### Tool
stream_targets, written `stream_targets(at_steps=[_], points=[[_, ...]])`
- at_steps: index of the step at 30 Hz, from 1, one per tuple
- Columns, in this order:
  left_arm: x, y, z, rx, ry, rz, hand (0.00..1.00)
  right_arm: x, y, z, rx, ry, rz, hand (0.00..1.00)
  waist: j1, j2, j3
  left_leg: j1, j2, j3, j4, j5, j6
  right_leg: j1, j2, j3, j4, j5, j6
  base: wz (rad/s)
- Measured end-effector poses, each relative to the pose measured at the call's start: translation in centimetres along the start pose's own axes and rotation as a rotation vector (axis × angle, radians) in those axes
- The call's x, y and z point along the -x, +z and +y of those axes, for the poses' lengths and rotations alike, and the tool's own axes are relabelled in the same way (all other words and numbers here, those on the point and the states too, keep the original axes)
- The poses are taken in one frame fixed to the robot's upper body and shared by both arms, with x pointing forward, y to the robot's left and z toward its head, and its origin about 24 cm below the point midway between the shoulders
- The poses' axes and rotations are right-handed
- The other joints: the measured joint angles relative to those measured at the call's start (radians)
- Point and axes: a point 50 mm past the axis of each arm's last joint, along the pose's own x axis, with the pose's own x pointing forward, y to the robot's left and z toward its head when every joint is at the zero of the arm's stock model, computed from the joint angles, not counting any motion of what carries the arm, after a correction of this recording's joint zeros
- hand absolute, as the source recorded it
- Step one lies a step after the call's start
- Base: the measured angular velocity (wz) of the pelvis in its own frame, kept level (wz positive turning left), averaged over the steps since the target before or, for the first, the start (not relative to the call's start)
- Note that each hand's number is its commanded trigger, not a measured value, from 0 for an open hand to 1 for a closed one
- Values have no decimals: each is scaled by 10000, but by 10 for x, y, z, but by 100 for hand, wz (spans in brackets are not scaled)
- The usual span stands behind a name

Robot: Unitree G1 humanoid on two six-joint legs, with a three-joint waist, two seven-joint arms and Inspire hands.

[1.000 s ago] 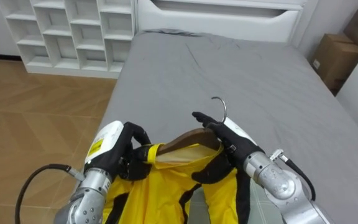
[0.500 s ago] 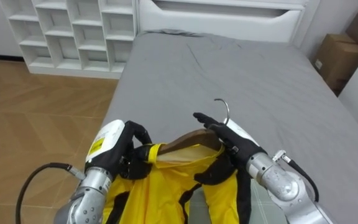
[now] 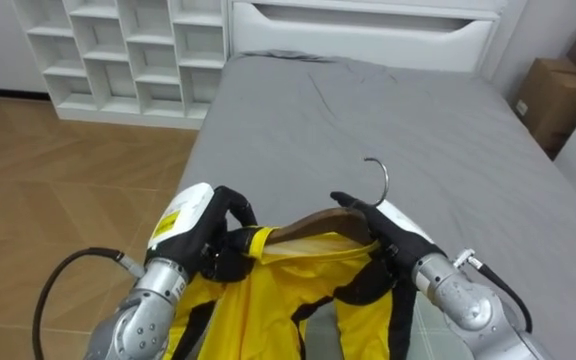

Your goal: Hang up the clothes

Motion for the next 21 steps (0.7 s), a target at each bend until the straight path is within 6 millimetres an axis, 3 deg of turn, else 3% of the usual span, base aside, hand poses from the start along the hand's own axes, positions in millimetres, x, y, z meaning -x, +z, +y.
stream_targets(at_steps=[10, 11, 12, 13, 14, 21], points=[[-3, 7, 0, -43, -140, -264, 100, 1, -5, -1, 396, -324, 168, 0, 8, -37, -21, -29, -60, -121, -57, -4, 6, -23, -39, -28, 90, 10, 0, 5], [-4, 8, -1, -71, -189, -313, 100, 1, -5, -2, 651, -409, 196, 11, 28, -30, -24, -39, -60, -149, -69, -4, 6, -19, -34, -19, 91, 10, -1, 7], [-4, 9, -2, -87, -232, -337, 100, 2, -6, -2, 845, -418, 221, 58, 45, -28, -25, -42, -56, -161, -69, -4, 5, -19, -25, -16, 93, 10, -3, 4], [-4, 9, -2, -90, -253, -339, 100, 2, -6, -2, 1080, -427, 237, 86, 49, -28, -25, -44, -52, -166, -67, -4, 5, -20, -17, -13, 93, 12, -9, 0], [-4, 9, -2, -91, -268, -342, 100, 2, -6, -2, 1203, -428, 245, 100, 47, -28, -25, -44, -51, -166, -66, -4, 4, -20, -15, -10, 93, 13, -12, 0], [-4, 11, -2, -133, -449, -542, 100, 3, -7, -5, 1909, -454, 242, 100, 48, -26, -26, -32, -57, -151, -65, -4, 4, -26, -10, 10, 96, 15, -14, 0]])
